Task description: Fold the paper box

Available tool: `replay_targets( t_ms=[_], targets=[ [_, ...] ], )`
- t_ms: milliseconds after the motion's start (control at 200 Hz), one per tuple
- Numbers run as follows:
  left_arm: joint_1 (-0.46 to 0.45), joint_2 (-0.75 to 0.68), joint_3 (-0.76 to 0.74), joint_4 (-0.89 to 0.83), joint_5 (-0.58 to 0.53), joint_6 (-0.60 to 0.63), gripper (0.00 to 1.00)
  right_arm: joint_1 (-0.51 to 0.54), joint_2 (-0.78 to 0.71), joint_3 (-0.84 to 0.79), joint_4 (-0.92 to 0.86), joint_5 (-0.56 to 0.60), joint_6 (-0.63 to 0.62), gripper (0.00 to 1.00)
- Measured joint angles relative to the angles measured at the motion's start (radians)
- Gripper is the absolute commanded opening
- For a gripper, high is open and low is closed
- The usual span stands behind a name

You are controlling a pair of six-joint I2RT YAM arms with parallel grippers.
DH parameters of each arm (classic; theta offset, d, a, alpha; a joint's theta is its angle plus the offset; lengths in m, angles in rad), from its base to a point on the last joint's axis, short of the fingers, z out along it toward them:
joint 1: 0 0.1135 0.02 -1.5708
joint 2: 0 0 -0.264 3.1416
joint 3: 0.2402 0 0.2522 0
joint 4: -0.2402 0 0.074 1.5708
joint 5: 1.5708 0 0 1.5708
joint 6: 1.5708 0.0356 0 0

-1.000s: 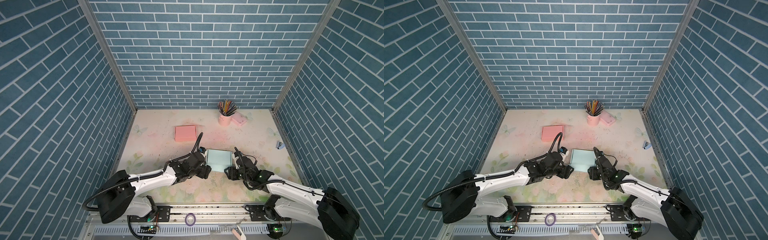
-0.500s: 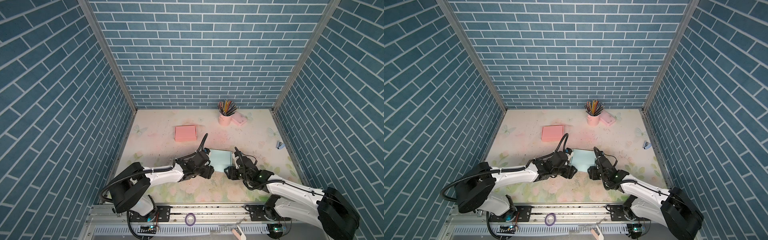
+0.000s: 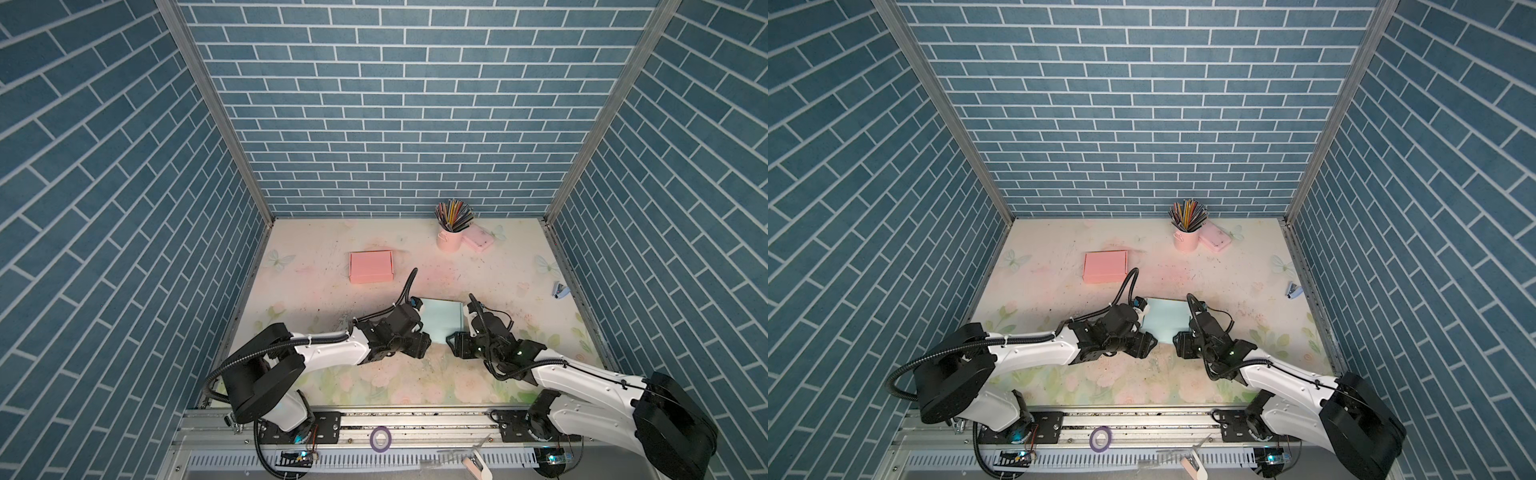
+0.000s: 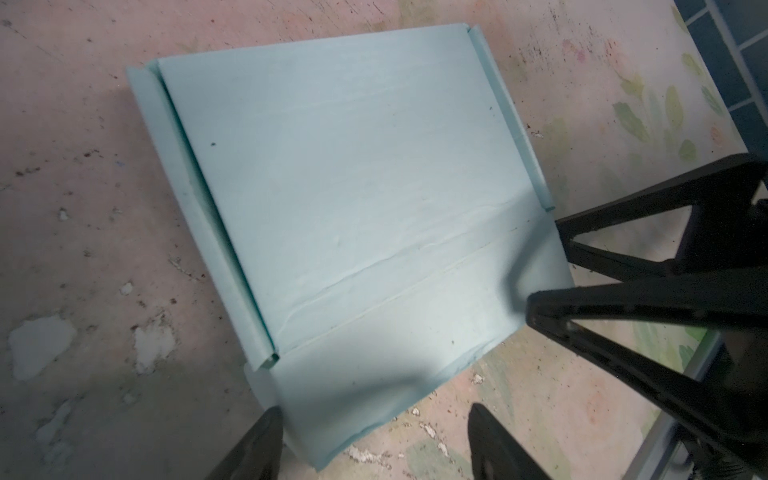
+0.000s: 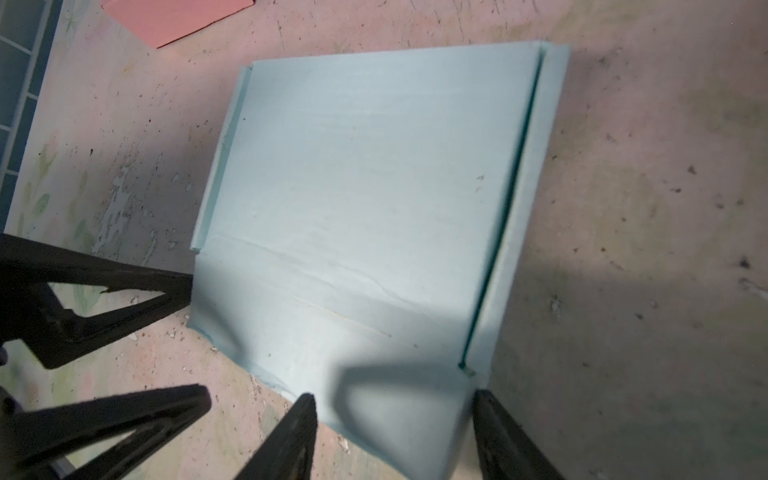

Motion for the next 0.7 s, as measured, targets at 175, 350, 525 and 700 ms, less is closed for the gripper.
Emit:
replay_targets(
  t_ms=[175, 350, 525, 700],
  targets=[
    [-0.001, 0.0, 0.0, 0.001, 0.003, -0.008, 0.68, 0.002, 0.011, 0.0, 0.008, 0.0, 0.008, 0.59],
    [-0.014, 0.0, 0.0, 0.003, 0.003, -0.03, 0.66, 0.026, 0.016, 0.006, -0.011, 0.015, 0.008, 0.6],
    [-0.022, 0.0, 0.0, 0.001, -0.01, -0.046, 0.63, 0.047, 0.039, 0.023, -0.027, 0.046, 0.007, 0.6],
    [-0.025, 0.001, -0.002, 0.004, -0.015, -0.057, 0.6, 0.062, 0.04, 0.023, -0.043, 0.078, 0.007, 0.6]
  ],
)
